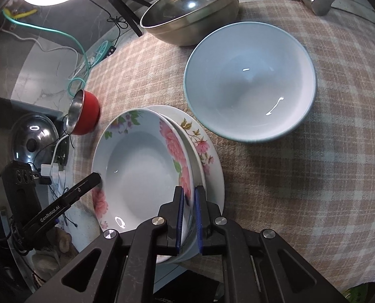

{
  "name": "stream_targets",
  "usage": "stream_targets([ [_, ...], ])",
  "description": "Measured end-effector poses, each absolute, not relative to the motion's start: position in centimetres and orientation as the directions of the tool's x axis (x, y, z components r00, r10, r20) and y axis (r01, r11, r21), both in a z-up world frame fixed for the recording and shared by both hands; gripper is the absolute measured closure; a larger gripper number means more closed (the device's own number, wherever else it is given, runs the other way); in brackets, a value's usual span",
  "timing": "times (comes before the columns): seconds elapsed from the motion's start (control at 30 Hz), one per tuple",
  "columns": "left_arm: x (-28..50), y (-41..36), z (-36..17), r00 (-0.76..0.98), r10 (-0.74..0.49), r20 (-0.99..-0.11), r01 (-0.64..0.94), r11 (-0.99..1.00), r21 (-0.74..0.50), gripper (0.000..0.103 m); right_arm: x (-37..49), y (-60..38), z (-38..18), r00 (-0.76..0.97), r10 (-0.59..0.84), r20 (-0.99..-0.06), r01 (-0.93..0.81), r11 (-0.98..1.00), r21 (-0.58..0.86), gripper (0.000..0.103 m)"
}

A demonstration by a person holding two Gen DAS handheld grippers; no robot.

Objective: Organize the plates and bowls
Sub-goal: 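Lower the rose plate onto the white plate in the stack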

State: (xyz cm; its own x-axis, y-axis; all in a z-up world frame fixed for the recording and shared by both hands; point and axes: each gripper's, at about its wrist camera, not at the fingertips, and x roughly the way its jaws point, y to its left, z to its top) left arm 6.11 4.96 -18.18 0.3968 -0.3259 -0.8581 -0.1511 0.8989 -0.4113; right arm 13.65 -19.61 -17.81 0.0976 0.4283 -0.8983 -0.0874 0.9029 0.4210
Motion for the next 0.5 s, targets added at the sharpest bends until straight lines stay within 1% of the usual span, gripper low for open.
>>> stream_targets([
  [0.5,5.82,4.67,-17.76,0.394,-0.315,-0.863,-0.137,0.909,-0.394,0.094,13.56,-19.73,-17.38,0.114,0.423,-0.899,-0.099,0.905,0.413,0.094],
])
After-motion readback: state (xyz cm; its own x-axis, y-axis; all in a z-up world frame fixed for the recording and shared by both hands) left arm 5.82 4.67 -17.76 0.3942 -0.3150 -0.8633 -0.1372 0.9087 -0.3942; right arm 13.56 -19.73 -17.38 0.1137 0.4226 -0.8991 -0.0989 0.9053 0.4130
